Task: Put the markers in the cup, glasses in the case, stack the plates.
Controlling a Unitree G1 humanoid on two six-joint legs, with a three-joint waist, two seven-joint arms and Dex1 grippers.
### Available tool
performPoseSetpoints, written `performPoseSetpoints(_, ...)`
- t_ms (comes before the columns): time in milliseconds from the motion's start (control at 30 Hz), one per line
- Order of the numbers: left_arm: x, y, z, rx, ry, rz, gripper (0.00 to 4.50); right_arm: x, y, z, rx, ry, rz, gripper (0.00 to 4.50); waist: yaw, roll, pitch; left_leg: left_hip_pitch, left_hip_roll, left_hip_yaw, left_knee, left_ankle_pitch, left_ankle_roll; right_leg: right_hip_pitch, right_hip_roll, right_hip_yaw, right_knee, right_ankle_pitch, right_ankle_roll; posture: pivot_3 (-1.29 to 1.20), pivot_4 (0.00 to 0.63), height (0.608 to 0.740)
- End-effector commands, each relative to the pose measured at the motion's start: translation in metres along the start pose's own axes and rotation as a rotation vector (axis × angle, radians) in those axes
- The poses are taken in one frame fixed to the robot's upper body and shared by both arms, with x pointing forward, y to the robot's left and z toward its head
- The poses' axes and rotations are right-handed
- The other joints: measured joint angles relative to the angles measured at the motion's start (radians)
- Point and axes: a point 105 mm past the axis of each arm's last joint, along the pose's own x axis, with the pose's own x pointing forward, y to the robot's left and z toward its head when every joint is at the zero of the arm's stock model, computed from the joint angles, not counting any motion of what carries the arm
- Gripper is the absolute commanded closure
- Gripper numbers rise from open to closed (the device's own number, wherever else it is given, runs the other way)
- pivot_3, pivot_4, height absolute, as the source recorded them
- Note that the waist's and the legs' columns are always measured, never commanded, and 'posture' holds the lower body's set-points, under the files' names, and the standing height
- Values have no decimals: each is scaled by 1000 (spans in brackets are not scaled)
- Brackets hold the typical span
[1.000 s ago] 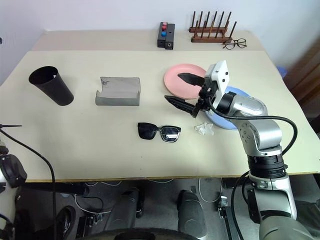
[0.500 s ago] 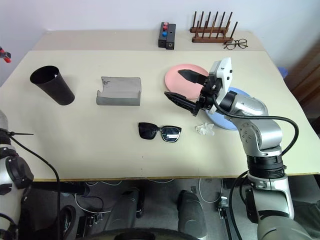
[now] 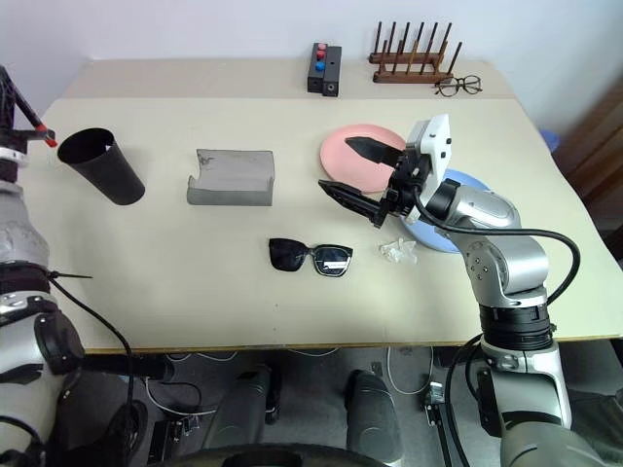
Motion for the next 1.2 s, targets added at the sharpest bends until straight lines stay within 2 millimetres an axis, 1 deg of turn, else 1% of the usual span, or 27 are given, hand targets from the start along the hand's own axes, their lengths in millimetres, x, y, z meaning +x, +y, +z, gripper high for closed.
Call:
performPoseSetpoints(33,-4,6,5,-16,-40,20,4479,0,3,14,-49,-38,9,122,0,0,0,0,0,0,0,0,0,0,0,0,0,0,0,0,150,740)
performPoseSetpoints(167,-9,-1,-5,-22,-12,-1,4479,-1,2,14,-52,-35,6,122,1,0,0,0,0,0,0,0,0,0,0,0,0,0,0,0,150,740)
performPoseSetpoints(433,-19,-4,-21,-16,38,0,4479,-2,2,13,-54,-31,-3,122,0,0,0,0,0,0,0,0,0,0,0,0,0,0,0,0,150,740)
performPoseSetpoints(633,-20,-7,-25,-2,54,0,4479,-2,1,13,-58,-30,-7,122,0,0,0,0,0,0,0,0,0,0,0,0,0,0,0,0,150,740)
performPoseSetpoints(900,-18,-8,-23,4,45,1,4479,-1,1,13,-60,-29,-11,122,0,0,0,0,0,0,0,0,0,0,0,0,0,0,0,0,150,740)
performPoseSetpoints(967,-18,-8,-24,-2,51,1,3652,-1,1,13,-63,-28,-12,122,0,0,0,0,0,0,0,0,0,0,0,0,0,0,0,0,150,740)
performPoseSetpoints(1000,-18,-8,-25,-1,52,-1,3321,-1,1,13,-64,-28,-13,122,0,0,0,0,0,0,0,0,0,0,0,0,0,0,0,0,150,740)
performPoseSetpoints(1067,-18,-9,-24,1,51,-2,2351,-1,1,13,-65,-28,-14,122,0,0,0,0,0,0,0,0,0,0,0,0,0,0,0,0,150,740)
performPoseSetpoints(1200,-17,-9,-22,3,44,-9,275,-1,2,14,-69,-27,-12,122,0,0,0,0,0,0,0,0,0,0,0,0,0,0,0,0,150,740)
